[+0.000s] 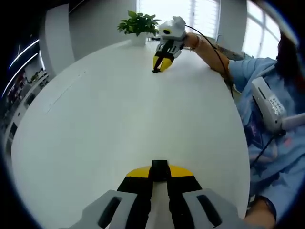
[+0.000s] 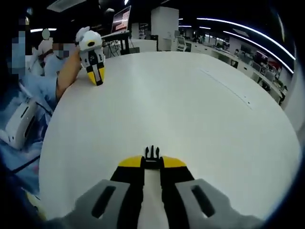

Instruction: Snap the two parts of the plastic buckle together until the buckle closes and remains connected.

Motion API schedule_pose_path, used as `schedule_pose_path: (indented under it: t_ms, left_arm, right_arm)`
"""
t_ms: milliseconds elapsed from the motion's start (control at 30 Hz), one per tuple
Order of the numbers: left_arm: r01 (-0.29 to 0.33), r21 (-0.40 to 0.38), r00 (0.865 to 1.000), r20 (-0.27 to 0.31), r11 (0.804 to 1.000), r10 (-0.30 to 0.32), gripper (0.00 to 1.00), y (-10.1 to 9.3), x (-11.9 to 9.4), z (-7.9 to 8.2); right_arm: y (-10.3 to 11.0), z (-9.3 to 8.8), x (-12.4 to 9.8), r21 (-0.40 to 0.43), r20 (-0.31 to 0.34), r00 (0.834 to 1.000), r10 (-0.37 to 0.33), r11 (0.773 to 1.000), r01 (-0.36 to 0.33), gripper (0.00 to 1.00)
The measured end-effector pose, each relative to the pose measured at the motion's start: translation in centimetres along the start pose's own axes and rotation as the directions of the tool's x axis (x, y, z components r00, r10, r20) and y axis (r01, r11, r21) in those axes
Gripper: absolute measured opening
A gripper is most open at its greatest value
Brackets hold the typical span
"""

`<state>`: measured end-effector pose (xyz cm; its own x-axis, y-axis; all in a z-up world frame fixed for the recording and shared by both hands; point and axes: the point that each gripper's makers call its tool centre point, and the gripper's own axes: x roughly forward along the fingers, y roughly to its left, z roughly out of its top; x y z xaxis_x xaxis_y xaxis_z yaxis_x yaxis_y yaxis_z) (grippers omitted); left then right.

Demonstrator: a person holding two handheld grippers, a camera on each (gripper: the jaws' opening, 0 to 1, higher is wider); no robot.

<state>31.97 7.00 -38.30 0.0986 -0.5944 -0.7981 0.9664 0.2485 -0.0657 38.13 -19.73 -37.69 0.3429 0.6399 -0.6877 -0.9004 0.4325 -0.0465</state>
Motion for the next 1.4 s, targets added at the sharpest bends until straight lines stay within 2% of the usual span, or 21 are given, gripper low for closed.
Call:
schedule_pose_path:
  t_ms: [433,967,1400]
  left_arm:
    - [-0.018,0.01,1.0,-0.02,1.0,0.018,0.1,-0.2,0.1,-0.1]
    - [-0.039,0.034,0.998,-0.04,0.999,0.04,0.1,-0.3,0.0,0.0]
    - [-0.019,0.029,0.999,-0.026,0.999,0.02,0.1,-0.3,0.2,0.1]
  right_arm:
    - [2.4,-0.1,-0.2,-0.049,0.002,0.998,0.065,0.997,-0.065,0.13]
    - [2.7,0.0,-0.5,-0.084,-0.011,0.996,0.084,0.993,-0.085,0.13]
    - [4.5,0.3,-0.4,-0.163,-0.011,0.986,0.168,0.972,-0.167,0.13]
